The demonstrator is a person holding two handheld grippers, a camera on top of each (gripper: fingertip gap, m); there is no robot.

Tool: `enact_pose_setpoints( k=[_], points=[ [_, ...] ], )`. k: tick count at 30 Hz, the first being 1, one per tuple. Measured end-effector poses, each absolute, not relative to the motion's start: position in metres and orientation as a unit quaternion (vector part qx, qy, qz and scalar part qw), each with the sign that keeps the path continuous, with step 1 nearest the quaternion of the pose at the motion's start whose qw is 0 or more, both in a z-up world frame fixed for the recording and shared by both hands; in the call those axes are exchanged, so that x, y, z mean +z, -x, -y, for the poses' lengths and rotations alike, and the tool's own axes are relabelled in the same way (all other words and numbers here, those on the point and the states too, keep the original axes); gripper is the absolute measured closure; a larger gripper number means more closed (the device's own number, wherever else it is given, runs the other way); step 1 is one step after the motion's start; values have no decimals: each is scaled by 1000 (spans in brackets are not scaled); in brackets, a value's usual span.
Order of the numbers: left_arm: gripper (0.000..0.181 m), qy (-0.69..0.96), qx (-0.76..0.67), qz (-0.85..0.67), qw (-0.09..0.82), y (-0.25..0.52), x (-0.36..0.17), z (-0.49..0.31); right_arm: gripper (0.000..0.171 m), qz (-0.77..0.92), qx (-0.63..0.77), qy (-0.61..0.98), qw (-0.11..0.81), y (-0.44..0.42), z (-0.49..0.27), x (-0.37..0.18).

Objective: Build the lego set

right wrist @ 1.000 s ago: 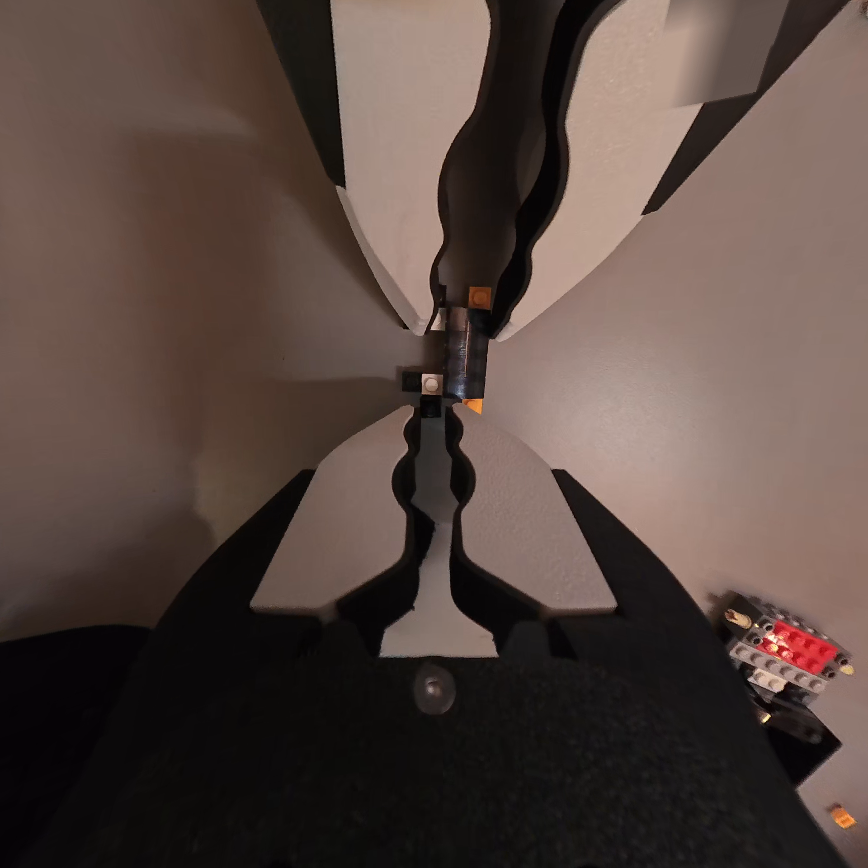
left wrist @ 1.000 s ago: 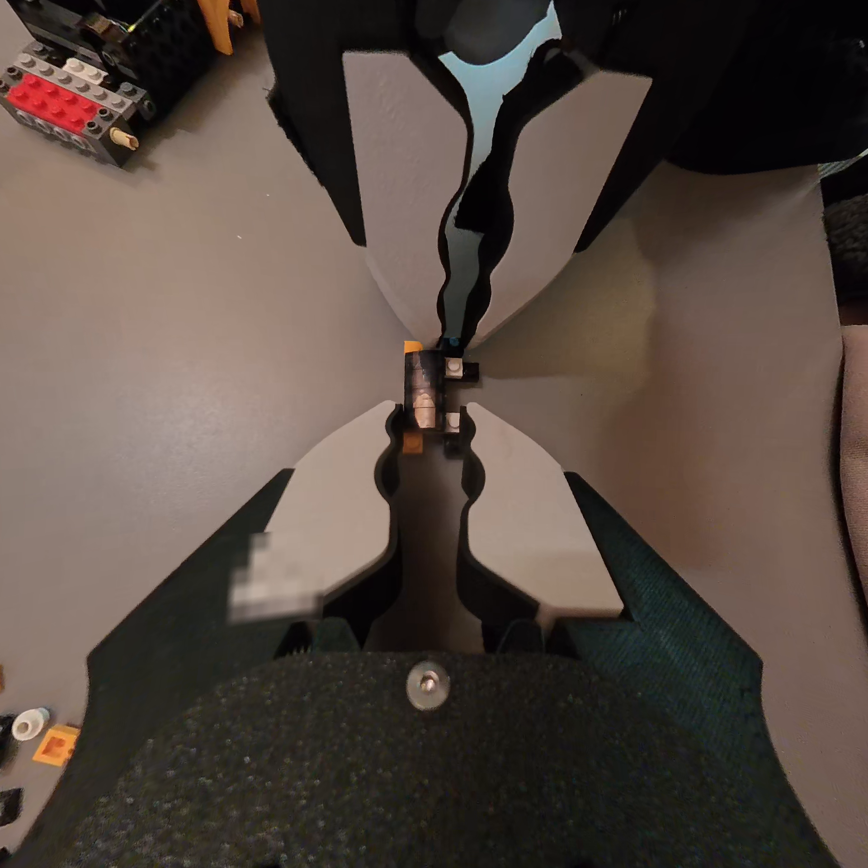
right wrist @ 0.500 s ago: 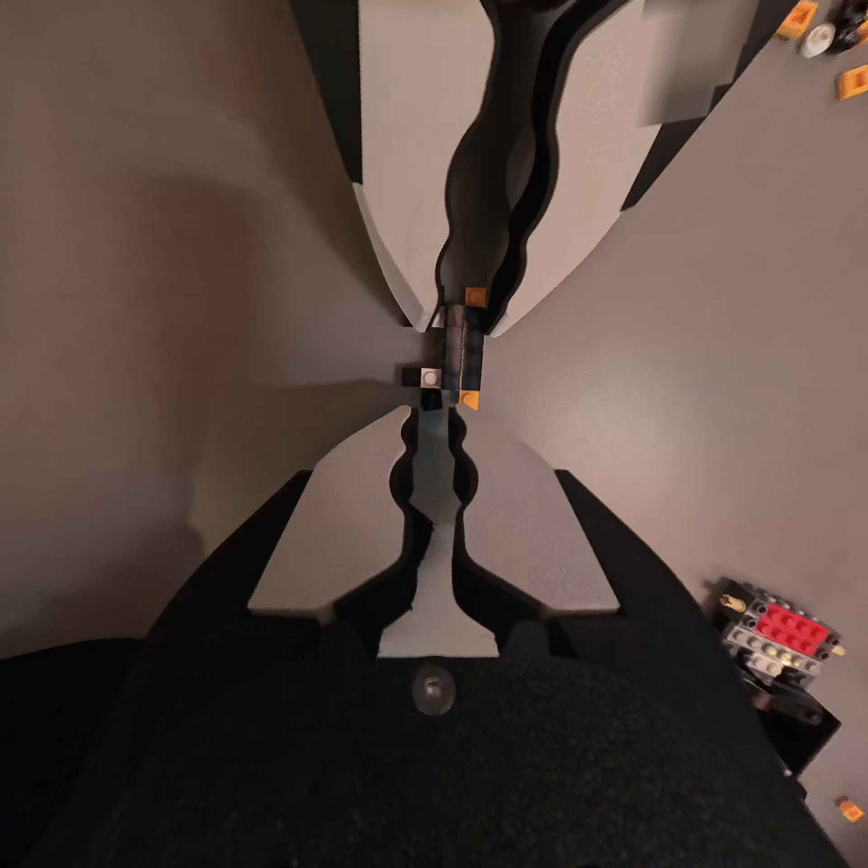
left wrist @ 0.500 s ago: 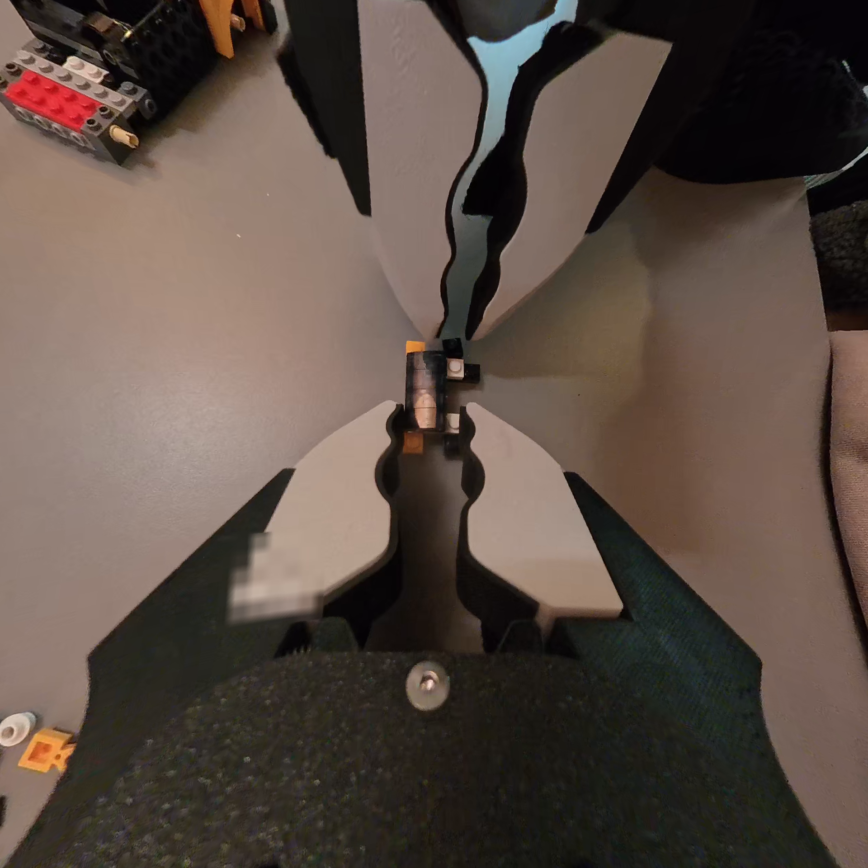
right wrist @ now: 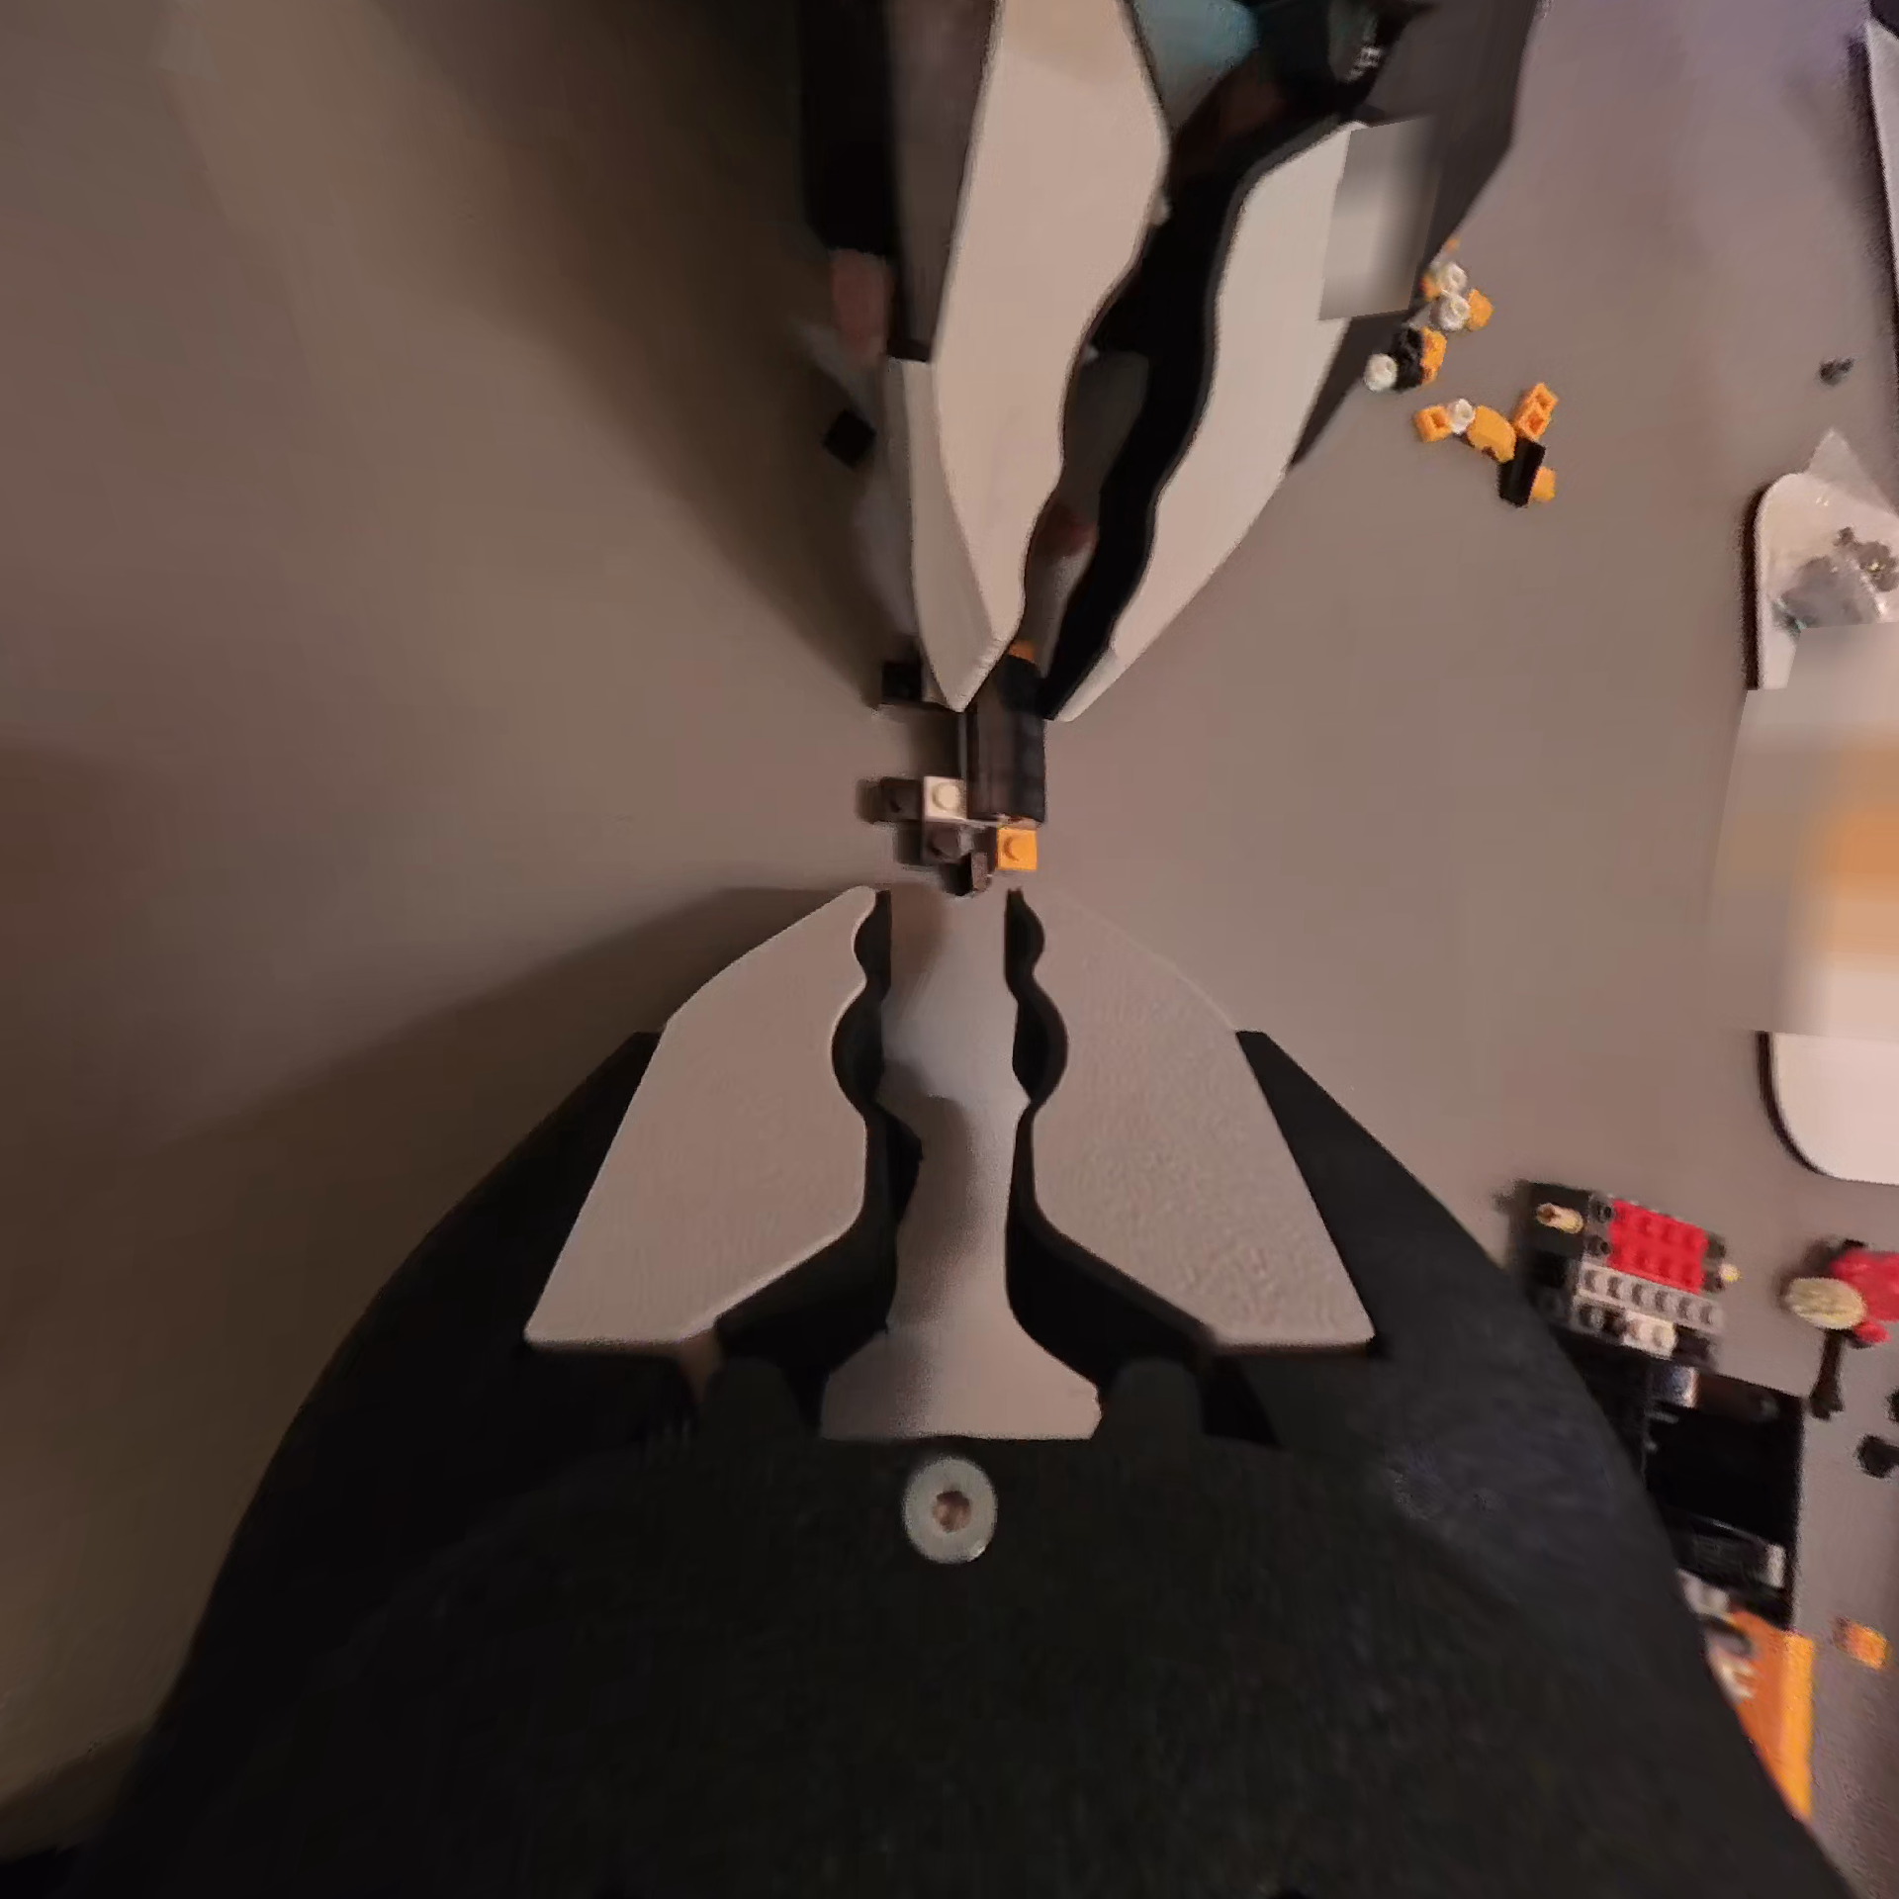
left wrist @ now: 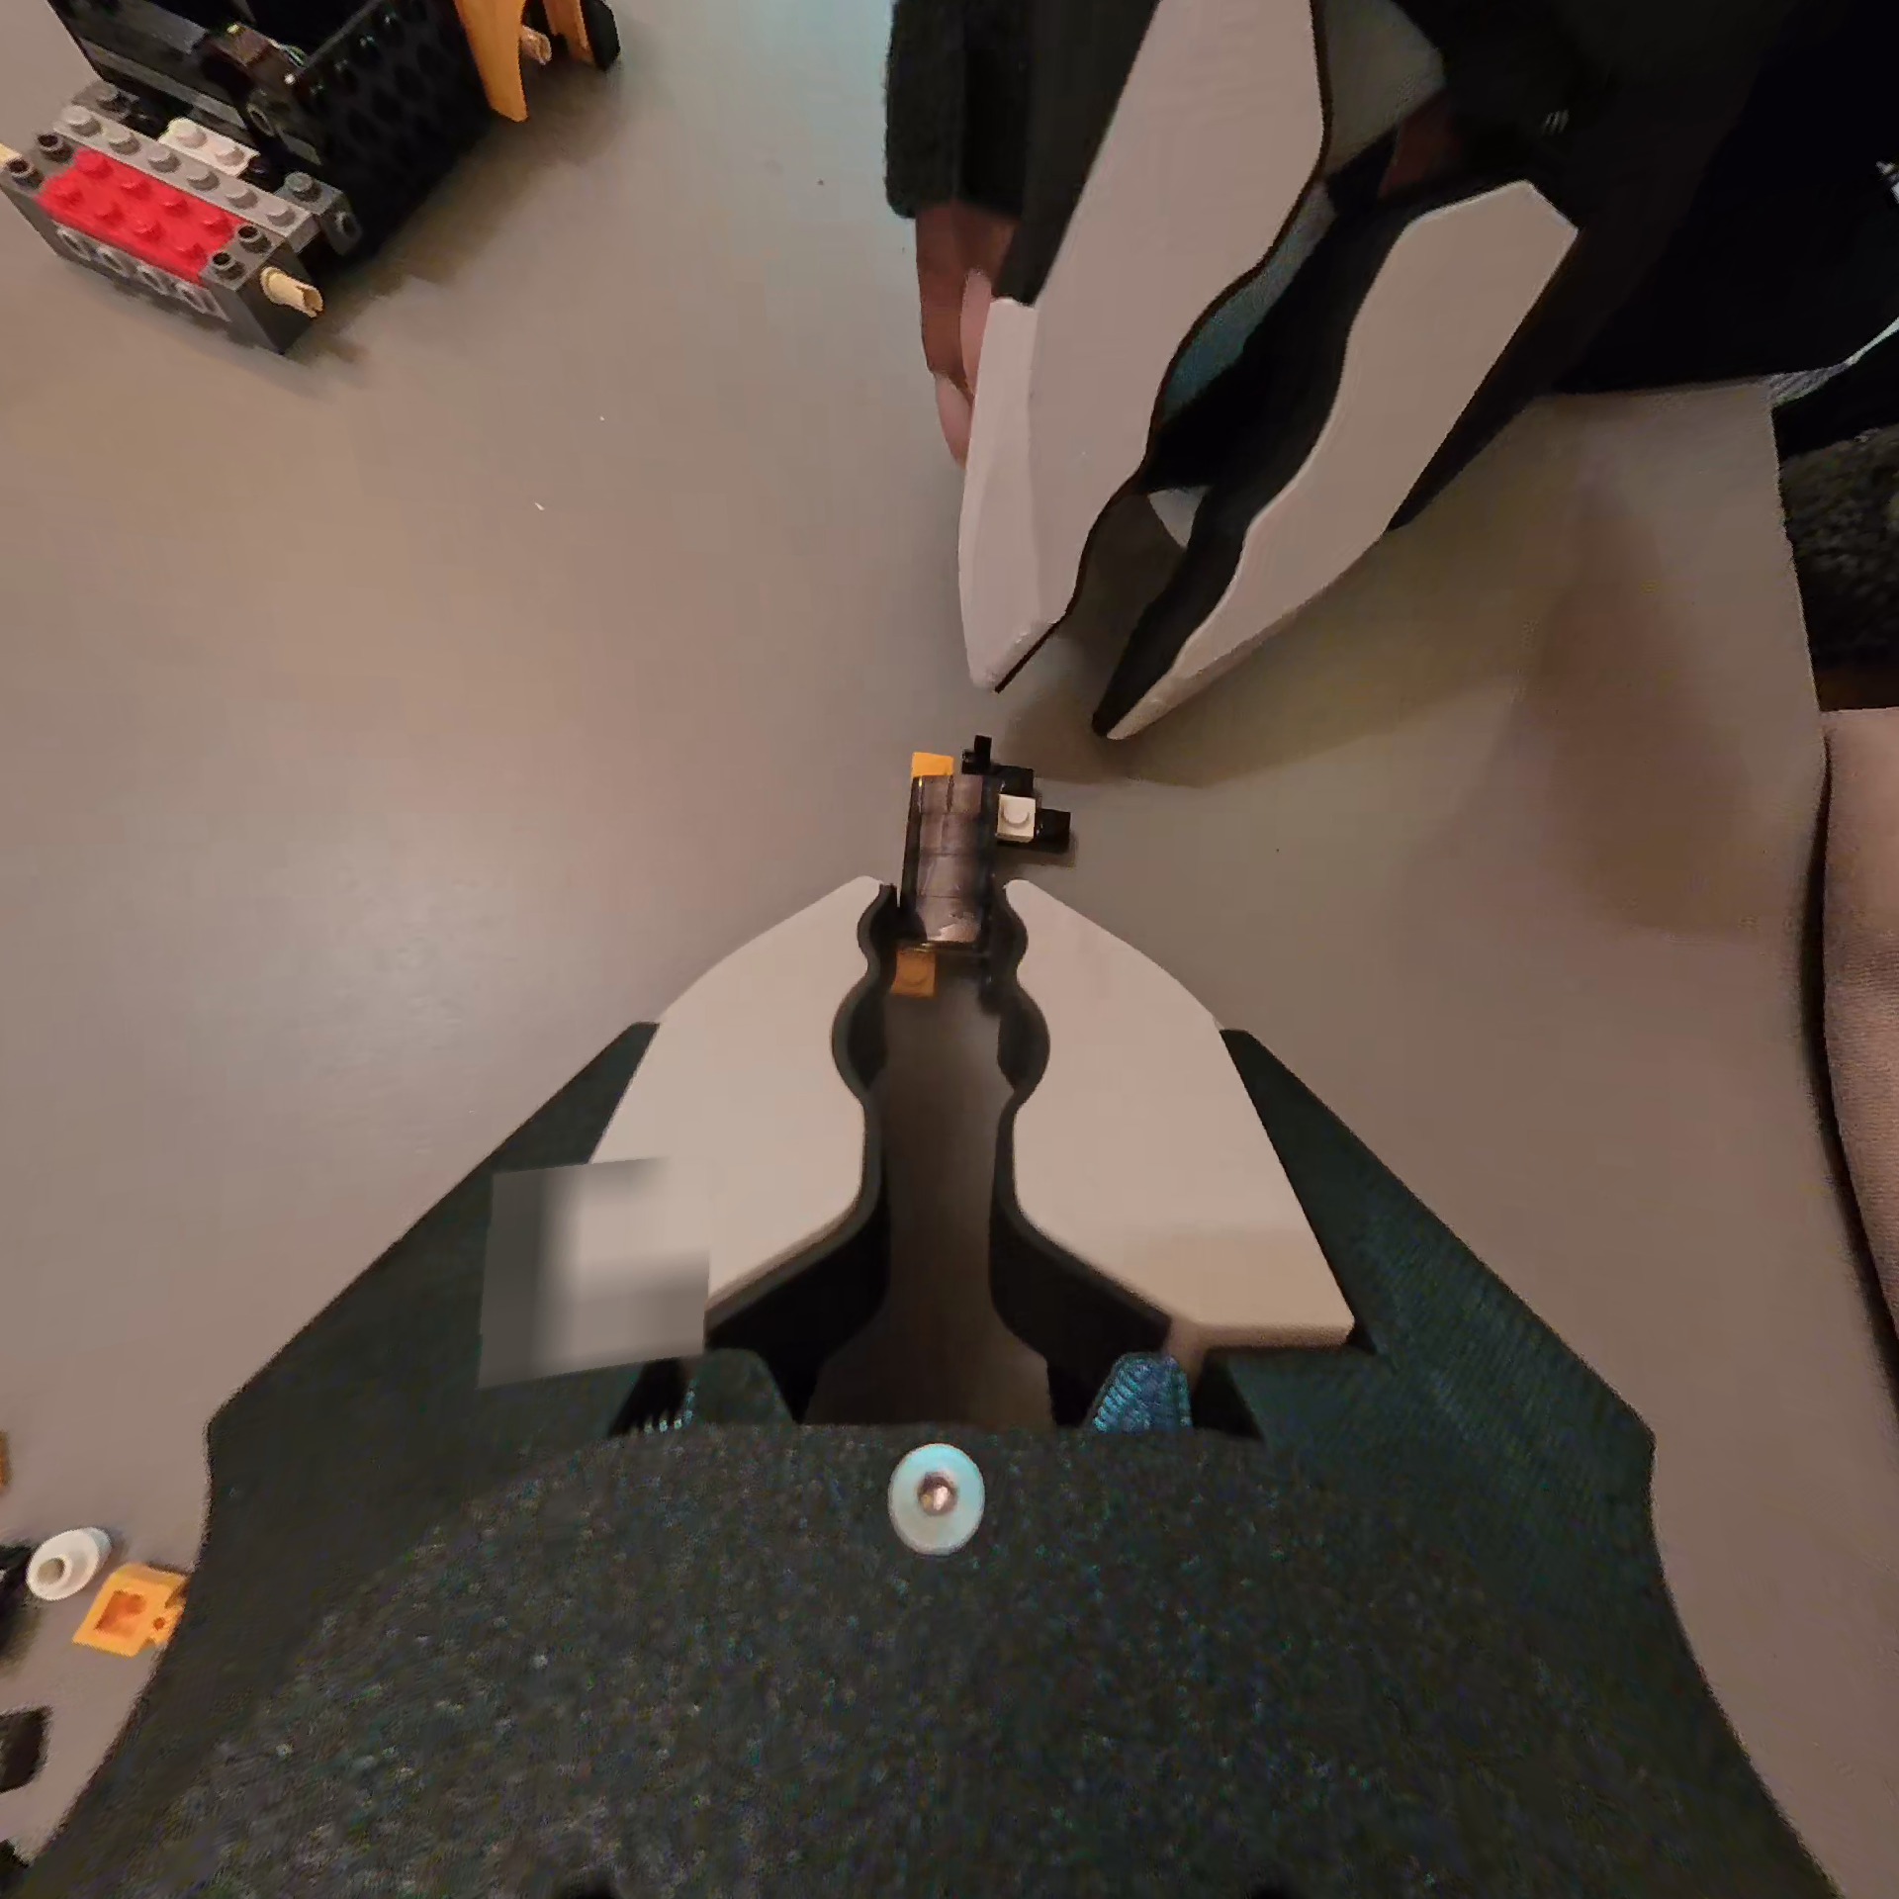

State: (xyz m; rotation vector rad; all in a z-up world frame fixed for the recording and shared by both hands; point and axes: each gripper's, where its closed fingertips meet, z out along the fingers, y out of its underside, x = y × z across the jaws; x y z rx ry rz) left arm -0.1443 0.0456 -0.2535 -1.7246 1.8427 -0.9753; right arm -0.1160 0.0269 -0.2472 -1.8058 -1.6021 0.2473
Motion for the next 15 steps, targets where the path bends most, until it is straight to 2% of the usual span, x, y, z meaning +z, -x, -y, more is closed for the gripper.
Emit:
enact_pose_setpoints(
  k=[1, 10, 15],
  points=[
    [165, 622, -350, -667, 216, 145, -254, -46, 152, 611, 105, 704, 347, 115, -29, -247],
    [164, 621, -336, -675, 216, 151, -254, -49, 163, 563, 187, 749, 295, 116, -38, -255],
    [161, 623, -336, -674, 213, 154, -253, -50, 168, 574, 184, 744, 287, 121, -39, -260]
  ],
)
